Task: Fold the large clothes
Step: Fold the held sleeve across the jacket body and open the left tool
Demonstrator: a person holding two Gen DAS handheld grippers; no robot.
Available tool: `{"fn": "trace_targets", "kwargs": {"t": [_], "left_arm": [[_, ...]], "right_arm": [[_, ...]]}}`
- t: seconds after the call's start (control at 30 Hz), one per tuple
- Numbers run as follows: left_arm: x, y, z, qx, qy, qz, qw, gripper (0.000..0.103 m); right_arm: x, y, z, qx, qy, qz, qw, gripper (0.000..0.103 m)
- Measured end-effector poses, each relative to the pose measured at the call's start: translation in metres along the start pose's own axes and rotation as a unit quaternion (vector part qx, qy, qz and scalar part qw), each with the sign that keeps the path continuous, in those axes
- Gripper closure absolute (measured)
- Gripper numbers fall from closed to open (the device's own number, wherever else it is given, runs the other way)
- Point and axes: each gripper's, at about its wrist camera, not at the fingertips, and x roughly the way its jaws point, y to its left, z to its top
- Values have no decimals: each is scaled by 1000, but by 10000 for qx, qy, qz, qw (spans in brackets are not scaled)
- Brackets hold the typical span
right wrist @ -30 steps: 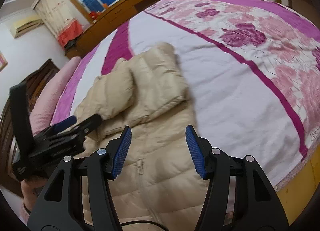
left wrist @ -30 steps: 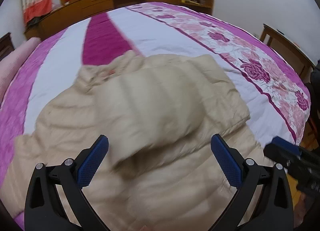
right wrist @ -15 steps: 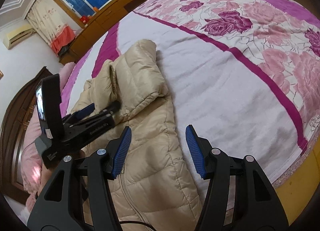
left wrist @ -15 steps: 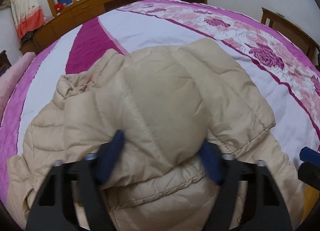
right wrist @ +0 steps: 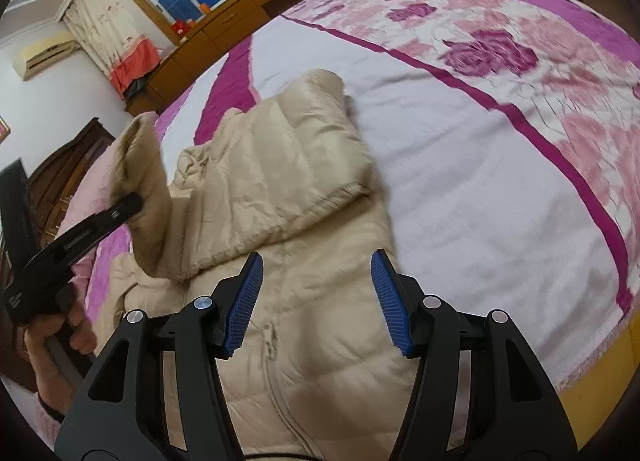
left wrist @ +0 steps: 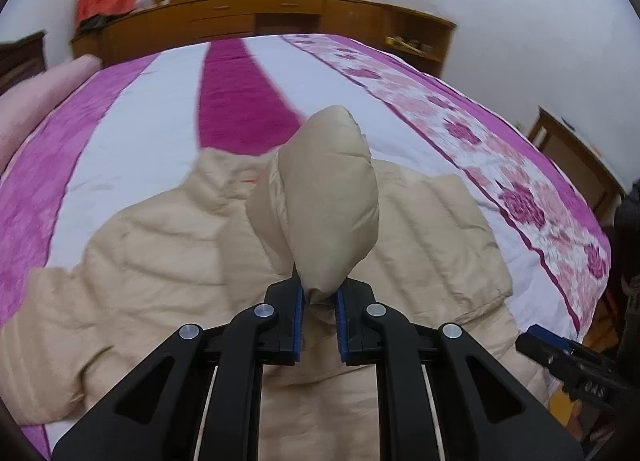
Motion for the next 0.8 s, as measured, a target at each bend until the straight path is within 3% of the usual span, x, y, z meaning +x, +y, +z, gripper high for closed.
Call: {"fn": "trace_targets", "kwargs": {"t": [0.27,0.47,0.63,0.7,0.8], "left_arm": [[0,72,-26,-612,145,443,9970,89],[23,109,-50,-946,489,643,9922,88],[27,128,-65,-1155,569,668,9894,74],[20,130,-67,-1125,500,712,9898,61],[6,134,-70,-1120,444,726,9901,50]], "right_arm": [[28,34,13,-592,-125,-138,9981,47],[66,34,23,-748,46,-871,9934,49],[84,25,22,-715,115,-1104,9912,50],[85,25,22,-704,102,-1161,9907,50],[87,25,23,-708,96,-1198,9902,50]]}}
